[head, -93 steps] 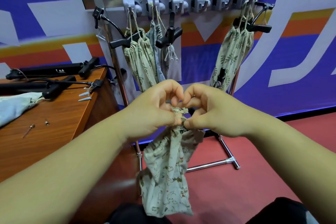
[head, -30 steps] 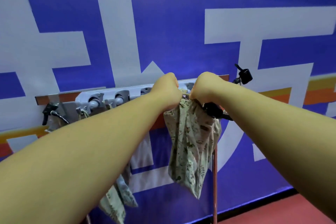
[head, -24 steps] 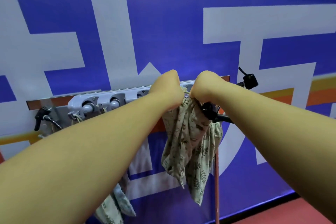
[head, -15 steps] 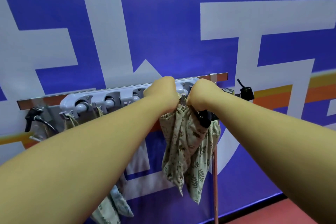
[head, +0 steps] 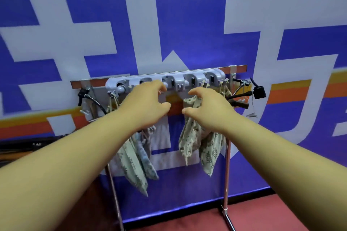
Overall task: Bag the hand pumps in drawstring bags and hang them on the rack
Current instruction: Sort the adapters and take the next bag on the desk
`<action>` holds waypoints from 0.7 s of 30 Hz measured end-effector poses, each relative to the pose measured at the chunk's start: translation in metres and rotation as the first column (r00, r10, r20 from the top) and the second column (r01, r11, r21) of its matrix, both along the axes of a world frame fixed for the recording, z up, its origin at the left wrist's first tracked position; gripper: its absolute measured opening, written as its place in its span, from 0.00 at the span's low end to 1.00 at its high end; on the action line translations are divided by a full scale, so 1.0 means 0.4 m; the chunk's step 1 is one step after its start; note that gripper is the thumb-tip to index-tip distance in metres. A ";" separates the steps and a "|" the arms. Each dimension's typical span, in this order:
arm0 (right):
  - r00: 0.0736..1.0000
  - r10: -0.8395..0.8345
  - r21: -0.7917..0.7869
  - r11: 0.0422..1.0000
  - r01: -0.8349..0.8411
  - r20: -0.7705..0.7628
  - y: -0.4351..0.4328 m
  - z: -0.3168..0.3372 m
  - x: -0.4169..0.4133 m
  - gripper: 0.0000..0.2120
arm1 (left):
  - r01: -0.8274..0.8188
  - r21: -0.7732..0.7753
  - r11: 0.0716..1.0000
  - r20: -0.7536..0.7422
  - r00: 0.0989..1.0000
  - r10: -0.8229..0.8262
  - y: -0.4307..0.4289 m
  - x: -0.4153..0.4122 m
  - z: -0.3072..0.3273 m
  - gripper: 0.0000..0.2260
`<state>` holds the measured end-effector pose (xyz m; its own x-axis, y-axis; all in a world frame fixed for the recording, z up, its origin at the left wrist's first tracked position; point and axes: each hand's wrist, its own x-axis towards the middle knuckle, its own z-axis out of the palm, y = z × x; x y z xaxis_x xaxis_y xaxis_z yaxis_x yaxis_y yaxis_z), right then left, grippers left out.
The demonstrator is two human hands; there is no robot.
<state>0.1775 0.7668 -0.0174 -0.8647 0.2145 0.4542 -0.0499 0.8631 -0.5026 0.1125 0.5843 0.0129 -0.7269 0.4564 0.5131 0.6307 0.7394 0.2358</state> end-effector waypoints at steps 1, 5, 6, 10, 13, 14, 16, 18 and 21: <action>1.000 0.023 0.026 0.999 -0.023 0.013 -0.033 0.000 0.013 0.27 | -0.014 -0.013 1.000 -0.013 1.000 0.013 -0.046 0.023 -0.004 0.19; 0.992 0.122 0.086 0.988 -0.125 0.034 -0.192 0.002 0.052 0.24 | -0.085 -0.082 0.993 -0.059 0.995 0.080 -0.238 0.116 -0.012 0.19; 0.989 0.146 0.095 0.984 -0.148 0.033 -0.236 0.006 0.059 0.24 | -0.105 -0.103 0.989 -0.067 0.993 0.098 -0.288 0.135 -0.011 0.19; 0.971 0.239 0.159 0.958 -0.238 0.015 -0.414 0.018 0.078 0.21 | -0.169 -0.104 0.980 -0.036 0.985 0.166 -0.497 0.192 -0.007 0.17; 0.950 0.312 0.193 0.931 -0.311 0.022 -0.542 0.026 0.082 0.19 | -0.244 -0.064 0.968 0.022 0.969 0.246 -0.655 0.213 -0.013 0.17; 0.943 0.330 0.196 0.924 -0.330 0.032 -0.582 0.028 0.083 0.18 | -0.266 -0.046 0.963 0.042 0.963 0.267 -0.703 0.218 -0.017 0.17; 0.931 0.361 0.207 0.908 -0.365 0.060 -0.662 0.027 0.081 0.17 | -0.302 -0.022 0.953 0.082 0.949 0.303 -0.792 0.231 -0.029 0.16; 0.916 0.391 0.194 0.895 -0.402 0.093 -0.734 0.019 0.077 0.15 | -0.337 -0.023 0.941 0.116 0.934 0.337 -0.869 0.244 -0.049 0.15; 0.885 0.436 0.194 0.866 -0.462 0.163 -0.829 -0.007 0.068 0.15 | -0.373 -0.015 0.928 0.174 0.913 0.370 -0.968 0.253 -0.091 0.12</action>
